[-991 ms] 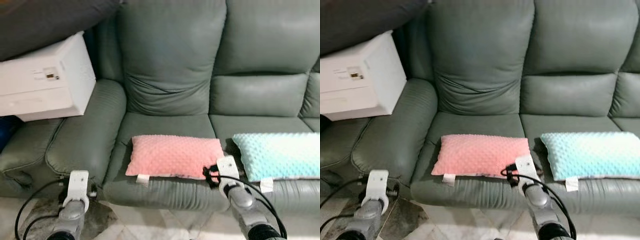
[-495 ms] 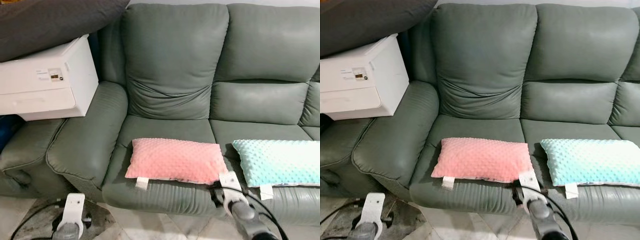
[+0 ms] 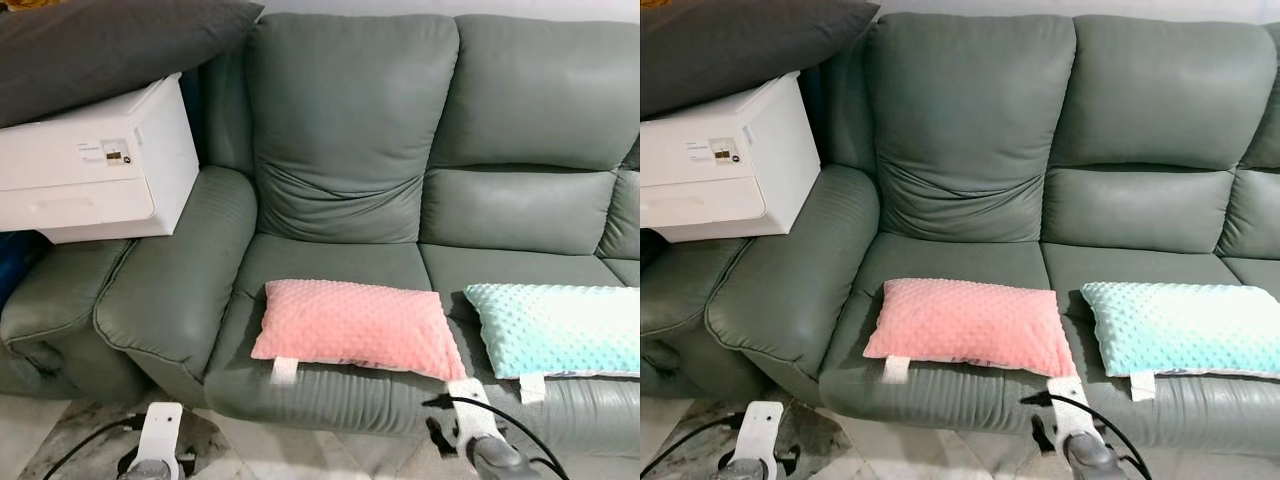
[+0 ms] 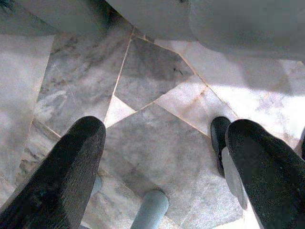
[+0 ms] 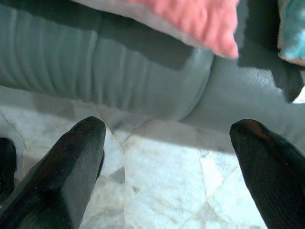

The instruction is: Move the pillow to the sofa

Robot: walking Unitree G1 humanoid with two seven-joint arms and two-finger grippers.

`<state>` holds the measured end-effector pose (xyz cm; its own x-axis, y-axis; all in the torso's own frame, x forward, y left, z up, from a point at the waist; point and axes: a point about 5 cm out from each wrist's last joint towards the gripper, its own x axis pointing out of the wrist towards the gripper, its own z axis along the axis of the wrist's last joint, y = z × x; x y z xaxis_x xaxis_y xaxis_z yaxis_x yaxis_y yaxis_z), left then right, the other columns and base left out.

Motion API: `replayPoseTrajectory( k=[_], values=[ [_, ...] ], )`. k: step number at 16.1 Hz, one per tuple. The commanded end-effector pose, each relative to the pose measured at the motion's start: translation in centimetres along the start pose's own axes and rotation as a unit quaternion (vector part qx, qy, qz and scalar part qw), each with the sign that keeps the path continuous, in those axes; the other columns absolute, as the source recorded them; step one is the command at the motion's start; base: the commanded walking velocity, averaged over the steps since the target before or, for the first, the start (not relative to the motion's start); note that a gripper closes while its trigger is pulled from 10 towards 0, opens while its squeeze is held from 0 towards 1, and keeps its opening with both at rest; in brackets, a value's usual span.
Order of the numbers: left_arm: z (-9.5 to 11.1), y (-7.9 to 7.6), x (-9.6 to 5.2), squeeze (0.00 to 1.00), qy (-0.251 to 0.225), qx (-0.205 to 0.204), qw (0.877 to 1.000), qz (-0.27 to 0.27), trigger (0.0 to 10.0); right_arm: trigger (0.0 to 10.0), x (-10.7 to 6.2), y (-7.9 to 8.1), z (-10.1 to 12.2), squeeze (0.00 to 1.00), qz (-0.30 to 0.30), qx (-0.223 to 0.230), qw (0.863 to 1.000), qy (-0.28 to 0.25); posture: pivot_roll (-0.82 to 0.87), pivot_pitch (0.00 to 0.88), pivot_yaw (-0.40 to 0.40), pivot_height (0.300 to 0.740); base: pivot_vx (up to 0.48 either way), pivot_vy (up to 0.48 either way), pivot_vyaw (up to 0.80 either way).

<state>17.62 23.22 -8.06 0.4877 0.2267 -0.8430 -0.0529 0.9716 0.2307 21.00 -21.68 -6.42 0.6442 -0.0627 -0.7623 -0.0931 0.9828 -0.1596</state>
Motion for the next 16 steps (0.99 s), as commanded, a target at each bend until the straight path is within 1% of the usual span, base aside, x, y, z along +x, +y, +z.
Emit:
replayPoseTrajectory(
  k=[1,4,7,9,12,13,16],
  values=[
    [-0.7,0.0,-0.1,0.0,0.013,0.01,1.0,-0.003,10.0,10.0,-0.1,-0.1,-0.8,0.0,0.005,0.017,1.0,0.016,-0.14,0.0,0.006,0.74,0.0,0.0,0.0],
    [-0.7,-0.1,0.0,0.0,0.016,0.013,1.0,-0.002,10.0,10.0,-0.2,0.2,-1.4,0.0,0.007,0.013,0.999,0.029,-0.14,0.0,0.008,0.74,0.0,0.0,0.0],
    [-0.3,-0.7,0.0,0.0,0.016,0.004,1.0,-0.003,10.0,10.0,-0.2,0.3,-1.6,0.0,0.002,0.027,0.999,0.036,-0.14,0.0,0.016,0.74,0.0,0.0,0.0],
    [-0.2,-0.9,0.0,0.0,0.018,0.02,1.0,-0.001,10.0,10.0,-0.2,0.2,-1.3,0.0,0.005,-0.021,0.999,0.034,-0.13,0.0,0.014,0.74,0.0,0.0,0.0],
    [0.7,-0.9,0.1,0.0,0.012,0.022,1.0,0.003,10.0,10.0,-0.2,0.1,-1.3,0.0,0.008,-0.03,0.999,0.037,-0.13,0.0,0.0,0.74,0.0,0.0,0.0],
    [0.7,-0.5,0.1,0.0,0.01,0.017,1.0,0.006,10.0,10.0,-0.2,0.0,-1.4,0.0,0.01,-0.043,0.998,0.038,-0.13,0.0,-0.005,0.74,0.0,0.0,0.7],
    [0.5,-0.4,0.1,0.0,0.01,0.002,1.0,0.005,10.0,10.0,-0.3,-0.1,-1.6,0.0,0.011,-0.047,0.998,0.042,-0.13,0.0,-0.004,0.74,0.0,0.0,0.0]
  ],
)
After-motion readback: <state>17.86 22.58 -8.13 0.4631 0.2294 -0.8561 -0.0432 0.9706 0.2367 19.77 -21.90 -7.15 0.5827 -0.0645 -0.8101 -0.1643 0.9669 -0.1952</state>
